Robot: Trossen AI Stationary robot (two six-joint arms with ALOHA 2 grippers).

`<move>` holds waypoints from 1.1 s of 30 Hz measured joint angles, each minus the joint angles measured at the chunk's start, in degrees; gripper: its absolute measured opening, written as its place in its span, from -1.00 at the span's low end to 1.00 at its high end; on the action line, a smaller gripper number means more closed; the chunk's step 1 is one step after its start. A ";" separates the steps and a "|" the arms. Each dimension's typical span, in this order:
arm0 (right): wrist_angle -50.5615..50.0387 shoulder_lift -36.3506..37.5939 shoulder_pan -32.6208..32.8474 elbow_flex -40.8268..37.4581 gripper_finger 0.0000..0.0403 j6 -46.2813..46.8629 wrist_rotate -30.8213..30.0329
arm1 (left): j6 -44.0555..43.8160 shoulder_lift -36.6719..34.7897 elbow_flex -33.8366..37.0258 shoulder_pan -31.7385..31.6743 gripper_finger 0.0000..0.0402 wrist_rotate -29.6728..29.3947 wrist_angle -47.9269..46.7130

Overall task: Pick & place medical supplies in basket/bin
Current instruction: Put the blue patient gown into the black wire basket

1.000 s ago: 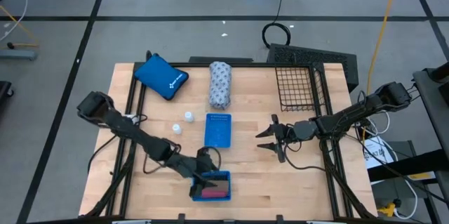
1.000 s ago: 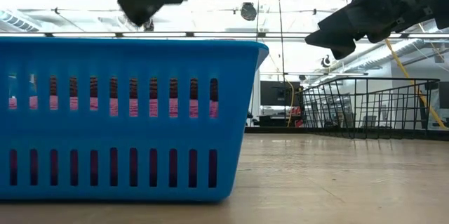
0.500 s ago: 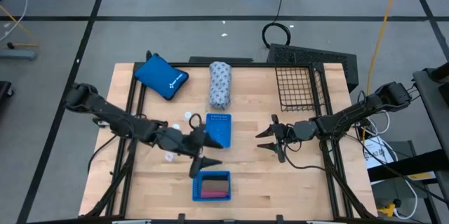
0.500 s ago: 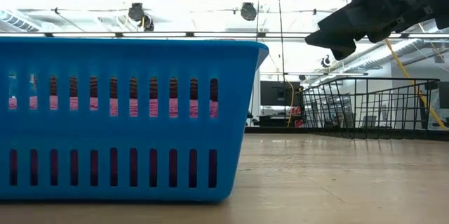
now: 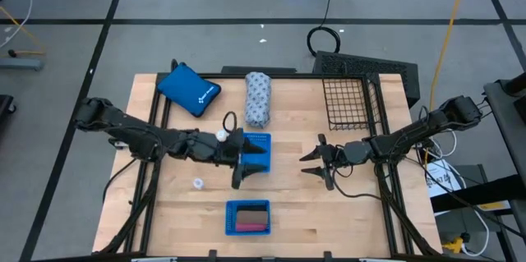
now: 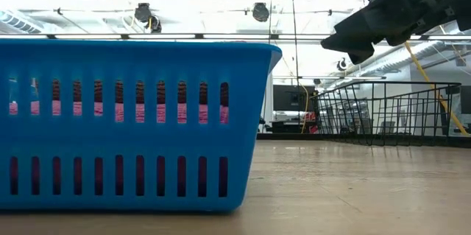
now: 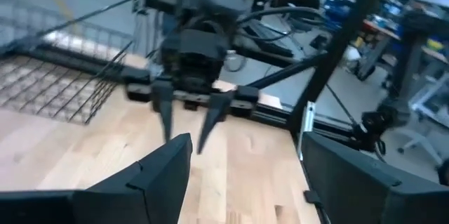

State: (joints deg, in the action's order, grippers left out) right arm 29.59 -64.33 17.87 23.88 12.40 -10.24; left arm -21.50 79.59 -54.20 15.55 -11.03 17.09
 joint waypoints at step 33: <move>-2.01 0.00 -0.03 0.02 -0.21 0.20 -0.17 | -18.06 -7.36 22.35 -37.68 -0.02 11.74 -2.28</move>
State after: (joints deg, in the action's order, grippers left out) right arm 27.57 -64.34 17.85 23.90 12.60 -10.41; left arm -39.56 72.24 -31.84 -22.13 0.72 14.81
